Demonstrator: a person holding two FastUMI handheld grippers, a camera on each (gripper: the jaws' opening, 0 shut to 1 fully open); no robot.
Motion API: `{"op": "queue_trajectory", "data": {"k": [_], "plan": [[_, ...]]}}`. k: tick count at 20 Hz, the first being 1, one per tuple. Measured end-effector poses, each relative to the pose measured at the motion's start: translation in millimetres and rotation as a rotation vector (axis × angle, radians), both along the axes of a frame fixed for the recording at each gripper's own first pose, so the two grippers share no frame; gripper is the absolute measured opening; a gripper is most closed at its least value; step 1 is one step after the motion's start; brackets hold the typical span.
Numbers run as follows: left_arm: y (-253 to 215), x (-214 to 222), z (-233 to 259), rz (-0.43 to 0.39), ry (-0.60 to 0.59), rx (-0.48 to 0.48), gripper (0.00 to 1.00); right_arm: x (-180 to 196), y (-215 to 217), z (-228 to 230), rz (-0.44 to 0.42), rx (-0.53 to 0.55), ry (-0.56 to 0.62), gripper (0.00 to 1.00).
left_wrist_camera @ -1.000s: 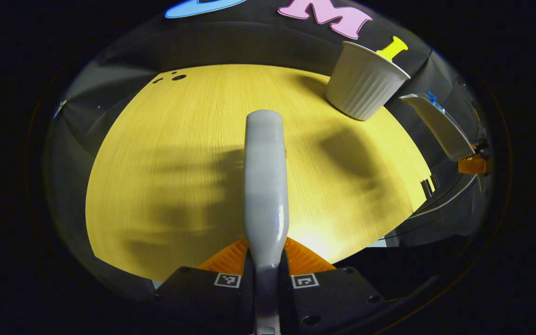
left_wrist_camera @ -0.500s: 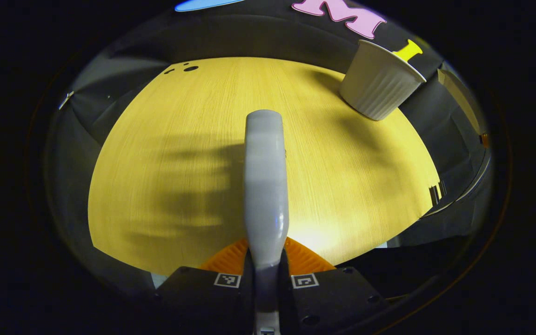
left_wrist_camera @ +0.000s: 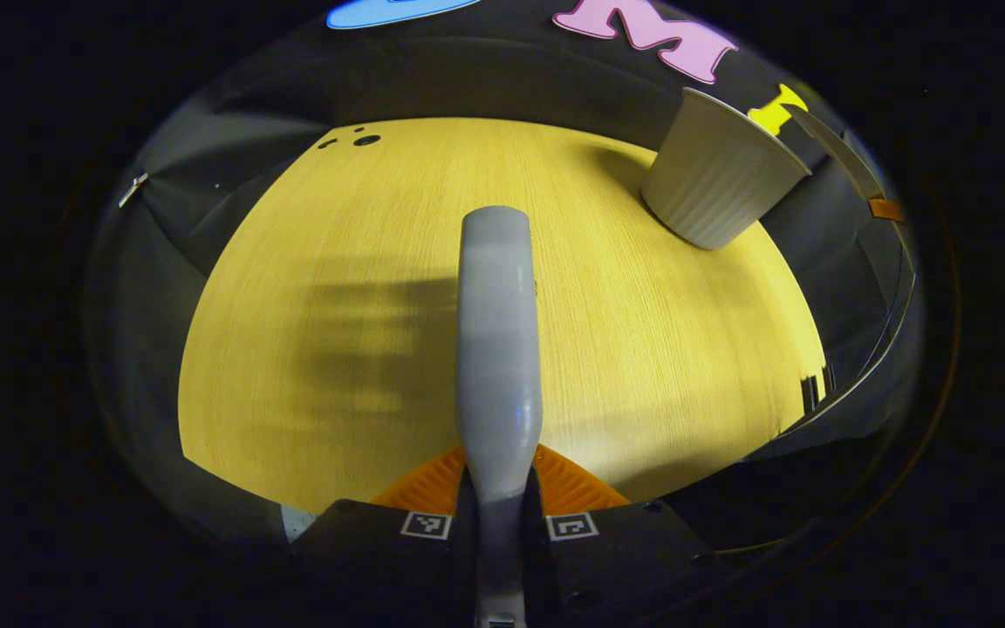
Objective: Pick up the small broom and dustpan from the desktop, sweep the trash into the dustpan with the broom, and then empty the trash into the garbage bin.
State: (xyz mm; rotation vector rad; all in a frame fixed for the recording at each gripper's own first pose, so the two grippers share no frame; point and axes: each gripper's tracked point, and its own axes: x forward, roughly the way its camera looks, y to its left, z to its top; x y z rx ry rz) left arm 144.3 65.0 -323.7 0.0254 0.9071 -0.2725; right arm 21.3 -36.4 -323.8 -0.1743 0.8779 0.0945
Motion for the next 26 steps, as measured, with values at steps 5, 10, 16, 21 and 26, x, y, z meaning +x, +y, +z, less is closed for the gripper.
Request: {"op": "queue_trajectory", "data": {"k": [5,10,16,21,26], "plan": [[-19.7,11.8,16.6,-0.019,-0.019,0.022,0.25,31.3,-18.7,2.4,-0.011,-0.102,-0.091,0.33],[-26.4,21.9,24.4,-0.059,-0.032,0.049,0.25,44.7,-28.6,0.2,-0.048,-0.186,-0.165,0.33],[-34.8,35.8,28.5,-0.071,-0.045,0.025,0.22,51.0,-47.7,0.3,-0.099,-0.353,-0.192,0.33],[-37.3,35.6,26.8,-0.074,-0.039,-0.01,0.25,58.2,-54.1,8.8,-0.058,-0.575,-0.245,0.33],[-36.1,34.3,24.8,-0.077,-0.043,-0.023,0.25,60.9,-60.5,19.8,-0.018,-0.782,-0.277,0.33]]}}
